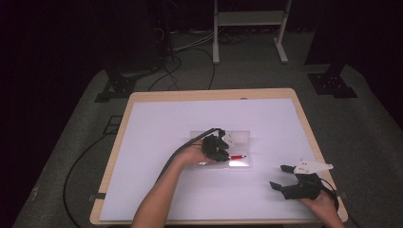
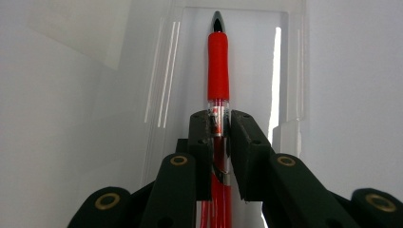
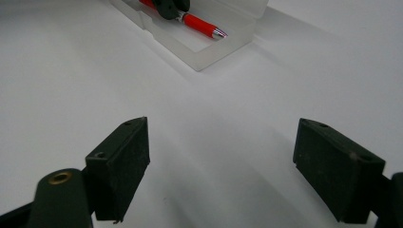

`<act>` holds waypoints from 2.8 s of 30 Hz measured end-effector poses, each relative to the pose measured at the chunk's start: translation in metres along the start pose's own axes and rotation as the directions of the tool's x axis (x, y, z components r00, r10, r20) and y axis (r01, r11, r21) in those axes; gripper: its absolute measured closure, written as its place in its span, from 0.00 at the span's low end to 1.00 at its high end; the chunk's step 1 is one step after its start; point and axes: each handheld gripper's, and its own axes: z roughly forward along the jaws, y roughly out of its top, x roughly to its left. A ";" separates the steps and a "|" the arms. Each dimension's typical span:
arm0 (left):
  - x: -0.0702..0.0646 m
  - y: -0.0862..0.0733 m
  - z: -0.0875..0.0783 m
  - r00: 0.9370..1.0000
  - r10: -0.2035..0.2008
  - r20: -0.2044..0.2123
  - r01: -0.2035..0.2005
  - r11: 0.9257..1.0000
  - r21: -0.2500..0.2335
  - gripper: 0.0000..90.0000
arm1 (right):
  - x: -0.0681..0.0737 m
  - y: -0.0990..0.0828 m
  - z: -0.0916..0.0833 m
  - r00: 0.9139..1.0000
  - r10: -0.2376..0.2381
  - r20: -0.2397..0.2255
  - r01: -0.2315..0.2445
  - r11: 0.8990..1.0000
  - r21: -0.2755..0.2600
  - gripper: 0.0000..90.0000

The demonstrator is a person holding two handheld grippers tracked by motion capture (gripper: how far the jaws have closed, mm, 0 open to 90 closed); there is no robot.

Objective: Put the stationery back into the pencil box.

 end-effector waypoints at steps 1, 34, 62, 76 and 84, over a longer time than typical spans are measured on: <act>0.000 0.000 0.000 1.000 -0.002 0.001 0.002 1.000 -0.002 0.87 | 0.000 0.000 0.000 1.000 -0.001 0.001 0.001 1.000 0.000 0.21; -0.008 -0.003 -0.026 1.000 -0.022 -0.014 0.021 0.997 -0.074 0.73 | 0.000 -0.001 -0.001 1.000 0.003 0.008 -0.003 1.000 0.002 0.21; -0.020 -0.033 -0.055 0.995 -0.090 -0.044 0.081 0.981 -0.174 0.57 | -0.001 -0.001 0.000 1.000 0.009 0.016 -0.009 1.000 0.005 0.21; -0.024 -0.045 -0.065 0.992 -0.117 -0.053 0.103 0.972 -0.210 0.50 | -0.001 -0.001 0.000 1.000 0.014 0.017 -0.014 1.000 0.002 0.21; -0.025 -0.053 -0.071 0.989 -0.137 -0.049 0.124 0.970 -0.210 0.46 | 0.000 -0.001 0.000 1.000 0.012 0.018 -0.012 1.000 0.005 0.21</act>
